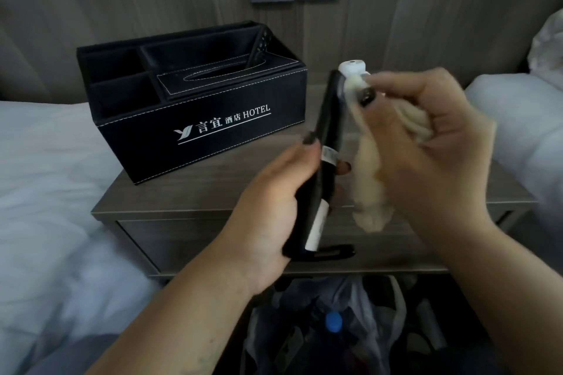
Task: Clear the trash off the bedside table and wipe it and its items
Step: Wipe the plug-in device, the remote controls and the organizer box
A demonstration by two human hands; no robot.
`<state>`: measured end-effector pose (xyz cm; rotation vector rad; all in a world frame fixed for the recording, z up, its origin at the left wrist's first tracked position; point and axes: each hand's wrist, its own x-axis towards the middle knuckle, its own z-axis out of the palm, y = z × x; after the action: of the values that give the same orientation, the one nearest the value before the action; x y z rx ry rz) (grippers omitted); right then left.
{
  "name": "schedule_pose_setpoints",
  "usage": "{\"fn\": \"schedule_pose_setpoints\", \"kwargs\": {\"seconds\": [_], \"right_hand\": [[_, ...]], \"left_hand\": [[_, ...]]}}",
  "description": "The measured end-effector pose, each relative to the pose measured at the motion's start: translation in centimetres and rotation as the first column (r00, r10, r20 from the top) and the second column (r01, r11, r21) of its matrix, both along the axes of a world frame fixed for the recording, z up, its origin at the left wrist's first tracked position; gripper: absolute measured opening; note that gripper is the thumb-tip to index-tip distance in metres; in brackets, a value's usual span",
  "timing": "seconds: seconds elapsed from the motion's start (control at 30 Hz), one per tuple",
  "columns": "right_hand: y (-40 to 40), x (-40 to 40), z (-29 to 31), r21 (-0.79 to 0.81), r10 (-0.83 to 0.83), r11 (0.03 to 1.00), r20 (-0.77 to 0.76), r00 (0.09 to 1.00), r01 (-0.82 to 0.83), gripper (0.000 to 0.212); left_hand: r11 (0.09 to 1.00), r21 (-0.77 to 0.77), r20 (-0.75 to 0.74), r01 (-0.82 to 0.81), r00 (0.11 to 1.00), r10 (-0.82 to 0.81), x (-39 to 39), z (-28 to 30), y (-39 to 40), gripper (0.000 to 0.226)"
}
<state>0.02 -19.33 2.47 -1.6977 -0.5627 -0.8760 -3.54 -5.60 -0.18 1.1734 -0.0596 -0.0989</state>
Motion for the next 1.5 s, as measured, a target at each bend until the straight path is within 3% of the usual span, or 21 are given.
{"fn": "schedule_pose_setpoints", "kwargs": {"seconds": [0.13,0.23,0.3,0.37,0.5,0.7,0.8,0.9,1.1,1.33,1.5], "right_hand": [[-0.2,0.6,-0.1,-0.026,-0.075,0.997,0.017,0.997,0.075,0.013],[-0.5,1.8,0.1,0.071,-0.114,0.990,-0.138,0.984,0.124,0.013],[-0.2,2.0,0.0,0.120,-0.102,0.985,-0.198,0.975,0.127,0.014],[0.7,1.1,-0.6,0.123,-0.050,0.990,-0.154,0.987,0.069,0.013],[1.8,-0.5,-1.4,-0.061,0.086,0.995,0.023,0.996,-0.084,0.017],[-0.1,1.3,-0.2,-0.027,-0.054,0.998,0.027,0.998,0.054,0.018],[1.0,0.2,-2.0,-0.138,0.101,0.985,-0.012,0.995,-0.101,0.021],[0.9,-0.2,-2.2,-0.209,0.193,0.959,-0.020,0.981,-0.193,0.019],[-2.6,2.1,-0.7,-0.225,-0.144,0.960,0.112,0.983,0.166,0.017],[-1.4,0.2,-2.6,-0.316,0.148,0.941,0.068,0.987,-0.119,0.020],[-3.0,1.6,-1.3,-0.141,-0.161,0.975,0.086,0.983,0.172,0.018]], "left_hand": [[0.983,0.178,0.114,0.049,0.991,-0.071,0.1,-0.4,-0.9,0.041],[0.969,0.246,0.167,0.012,0.984,-0.054,0.2,-0.4,-0.7,0.032],[0.973,0.229,0.181,0.023,0.981,-0.066,0.0,-0.5,-0.5,0.032],[0.985,0.167,0.173,0.037,0.983,-0.066,0.0,-0.7,-0.3,0.039],[0.998,0.050,0.149,0.038,0.988,-0.045,0.0,-0.6,0.0,0.040],[0.982,0.183,0.166,0.052,0.983,-0.083,-0.2,-0.1,-0.2,0.030],[0.997,0.073,0.161,0.016,0.987,-0.028,0.0,-0.2,0.1,0.027],[0.998,0.066,0.181,0.006,0.983,-0.018,0.0,-0.2,0.5,0.044],[0.958,0.272,0.288,0.092,0.942,-0.173,-0.1,-0.3,-0.5,0.042],[0.987,0.110,0.207,0.117,0.969,-0.138,0.9,-0.3,-0.3,0.040],[0.956,0.013,0.175,0.292,0.941,-0.290,0.9,0.0,-0.2,0.042]]}}
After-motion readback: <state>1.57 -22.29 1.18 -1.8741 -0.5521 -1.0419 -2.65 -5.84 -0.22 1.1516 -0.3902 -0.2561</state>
